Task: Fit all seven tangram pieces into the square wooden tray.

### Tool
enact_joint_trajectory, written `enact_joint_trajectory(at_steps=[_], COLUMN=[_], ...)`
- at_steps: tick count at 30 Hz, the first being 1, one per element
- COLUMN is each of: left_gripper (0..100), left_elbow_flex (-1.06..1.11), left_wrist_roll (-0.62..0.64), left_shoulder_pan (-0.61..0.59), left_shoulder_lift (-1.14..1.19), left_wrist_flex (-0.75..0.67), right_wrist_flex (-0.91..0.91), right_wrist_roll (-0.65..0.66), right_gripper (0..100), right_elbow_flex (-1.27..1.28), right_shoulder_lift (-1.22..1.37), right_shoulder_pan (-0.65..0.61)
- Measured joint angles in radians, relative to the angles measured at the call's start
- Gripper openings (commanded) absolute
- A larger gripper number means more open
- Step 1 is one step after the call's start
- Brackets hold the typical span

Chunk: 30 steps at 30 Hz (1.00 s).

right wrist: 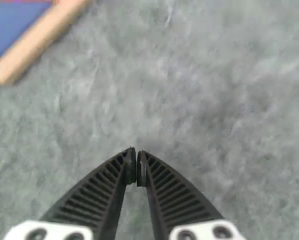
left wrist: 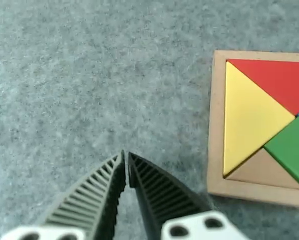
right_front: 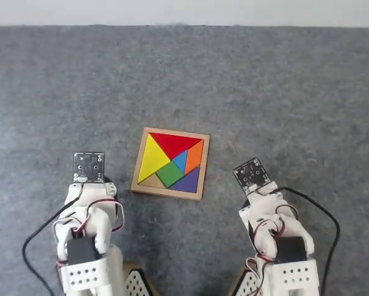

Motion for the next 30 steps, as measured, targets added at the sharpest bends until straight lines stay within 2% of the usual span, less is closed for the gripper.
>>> enact_joint_trajectory(at_steps=[8,30], left_gripper=[1,1], left_elbow_flex=[0.0,0.0], left_wrist_roll=[0.0,0.0], left_shoulder_pan=[0.0,0.0], left_shoulder_lift=[0.0,0.0], left_wrist_flex=[0.114,0.117], right_wrist_flex=[0.043,0.043], right_wrist_roll=[0.002,0.002], right_gripper=[0.8,0.8], right_elbow_flex=[0.0,0.0], right_shoulder_lift=[0.0,0.0], right_shoulder_pan=[-0.002,-0.002])
